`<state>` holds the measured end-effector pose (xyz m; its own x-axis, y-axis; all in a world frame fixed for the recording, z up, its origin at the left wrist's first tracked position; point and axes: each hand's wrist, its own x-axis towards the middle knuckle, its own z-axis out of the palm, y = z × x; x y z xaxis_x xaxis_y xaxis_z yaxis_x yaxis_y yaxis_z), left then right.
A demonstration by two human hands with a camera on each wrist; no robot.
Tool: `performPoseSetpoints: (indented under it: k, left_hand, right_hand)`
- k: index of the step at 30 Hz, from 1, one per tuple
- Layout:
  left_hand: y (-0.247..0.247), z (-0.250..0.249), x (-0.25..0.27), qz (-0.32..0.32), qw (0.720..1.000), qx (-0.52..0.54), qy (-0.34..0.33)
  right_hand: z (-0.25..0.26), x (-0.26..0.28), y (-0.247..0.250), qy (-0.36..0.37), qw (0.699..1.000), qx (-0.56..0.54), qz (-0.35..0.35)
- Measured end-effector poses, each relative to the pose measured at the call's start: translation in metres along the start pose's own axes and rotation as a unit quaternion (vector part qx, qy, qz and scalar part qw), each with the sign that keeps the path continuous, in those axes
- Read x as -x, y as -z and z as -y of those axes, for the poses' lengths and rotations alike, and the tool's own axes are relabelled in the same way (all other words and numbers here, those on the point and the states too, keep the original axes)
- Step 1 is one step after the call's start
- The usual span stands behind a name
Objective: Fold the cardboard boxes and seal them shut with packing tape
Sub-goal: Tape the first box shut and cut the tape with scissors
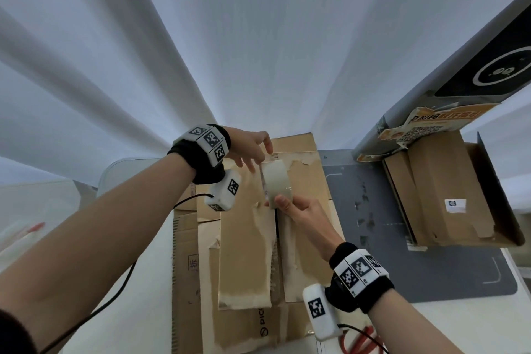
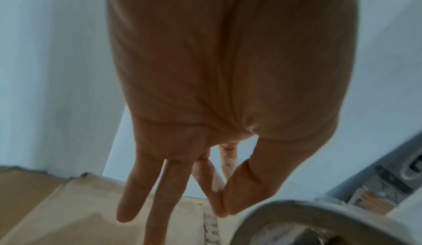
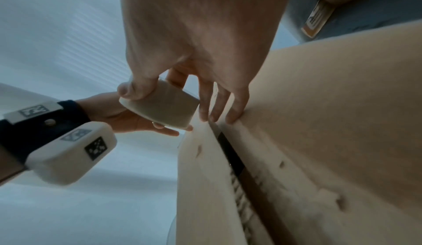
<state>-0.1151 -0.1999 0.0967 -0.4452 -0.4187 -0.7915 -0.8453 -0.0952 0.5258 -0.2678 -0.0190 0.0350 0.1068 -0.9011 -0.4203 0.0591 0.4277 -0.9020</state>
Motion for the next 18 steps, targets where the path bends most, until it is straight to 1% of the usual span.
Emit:
performPoseSetpoints:
  k: [2,6,10,14,18]
  left_hand:
    - [0.005,0.005,-0.002,0.002,1.0,0.019,0.004]
    - [0.013,0.007,-0.005,0.017,1.0,0.021,-0.002]
    - [0.011,0.001,-0.015,0.001,1.0,-0.023,-0.017]
    - [0.014,-0.004,-0.026,-0.027,0.995,-0.08,-0.046]
    - [0.026,-0.011,-0.029,-0.024,0.984,-0.161,-0.068]
  right_hand:
    - [-0.002,-0.003,-0.004,0.001,1.0,-0.012,0.021]
    - [-0.013,-0.015,-0.001,0.013,1.0,0.01,0.003]
    - [-0.024,-0.023,-0.002,0.026,0.999,0.035,0.004]
    - [-0.031,-0.023,0.0,0.057,0.996,0.063,0.0]
    - [-0.033,-0.025,0.0,0.063,0.99,0.12,-0.027]
